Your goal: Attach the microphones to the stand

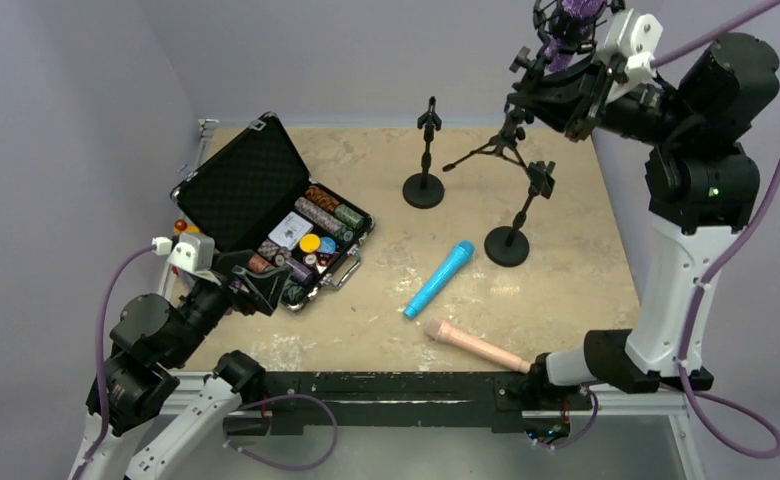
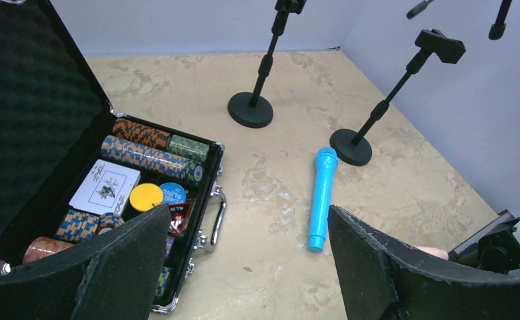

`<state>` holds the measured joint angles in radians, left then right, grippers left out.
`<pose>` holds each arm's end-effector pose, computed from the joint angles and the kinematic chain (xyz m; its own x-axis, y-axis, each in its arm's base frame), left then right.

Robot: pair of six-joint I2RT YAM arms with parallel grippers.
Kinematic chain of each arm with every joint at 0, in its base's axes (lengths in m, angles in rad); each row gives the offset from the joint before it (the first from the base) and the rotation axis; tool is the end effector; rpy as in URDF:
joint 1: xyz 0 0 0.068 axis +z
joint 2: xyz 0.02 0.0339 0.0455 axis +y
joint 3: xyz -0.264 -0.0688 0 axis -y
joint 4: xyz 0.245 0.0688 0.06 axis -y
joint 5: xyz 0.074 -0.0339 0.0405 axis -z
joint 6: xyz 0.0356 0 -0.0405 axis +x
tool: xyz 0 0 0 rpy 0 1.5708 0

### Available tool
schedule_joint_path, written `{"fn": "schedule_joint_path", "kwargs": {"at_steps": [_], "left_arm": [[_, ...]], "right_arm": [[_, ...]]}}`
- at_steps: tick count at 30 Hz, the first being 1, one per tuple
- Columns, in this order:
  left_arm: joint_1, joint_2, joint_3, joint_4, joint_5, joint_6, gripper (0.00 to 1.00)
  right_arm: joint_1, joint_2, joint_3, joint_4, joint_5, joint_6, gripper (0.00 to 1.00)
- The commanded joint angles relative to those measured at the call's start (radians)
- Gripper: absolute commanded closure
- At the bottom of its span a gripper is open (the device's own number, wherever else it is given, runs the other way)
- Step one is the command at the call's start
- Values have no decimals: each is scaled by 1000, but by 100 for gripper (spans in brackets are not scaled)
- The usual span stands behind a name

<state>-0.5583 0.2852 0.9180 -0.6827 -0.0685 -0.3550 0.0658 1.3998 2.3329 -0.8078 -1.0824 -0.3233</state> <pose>0.0336 -0.0181 0.3756 -0.2032 -0.2819 -0.9377 0.4265 0.8365 -0.3440 0.1603 0.0421 0.6176 0.4058 -0.1227 -0.9057 -0.8186 0.3919 -0.4199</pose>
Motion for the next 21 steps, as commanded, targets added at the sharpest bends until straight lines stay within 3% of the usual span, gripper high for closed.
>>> {"fn": "schedule_joint_path", "kwargs": {"at_steps": [1, 13, 21], "left_arm": [[2, 6, -5, 10, 14, 44, 9], [2, 15, -21, 3, 6, 84, 9], [2, 9, -46, 9, 7, 91, 8]], "right_arm": [[-103, 74, 78, 156, 20, 38, 100], [-237, 165, 105, 365, 60, 210, 100], [-251, 216, 110, 397, 185, 206, 100]]}}
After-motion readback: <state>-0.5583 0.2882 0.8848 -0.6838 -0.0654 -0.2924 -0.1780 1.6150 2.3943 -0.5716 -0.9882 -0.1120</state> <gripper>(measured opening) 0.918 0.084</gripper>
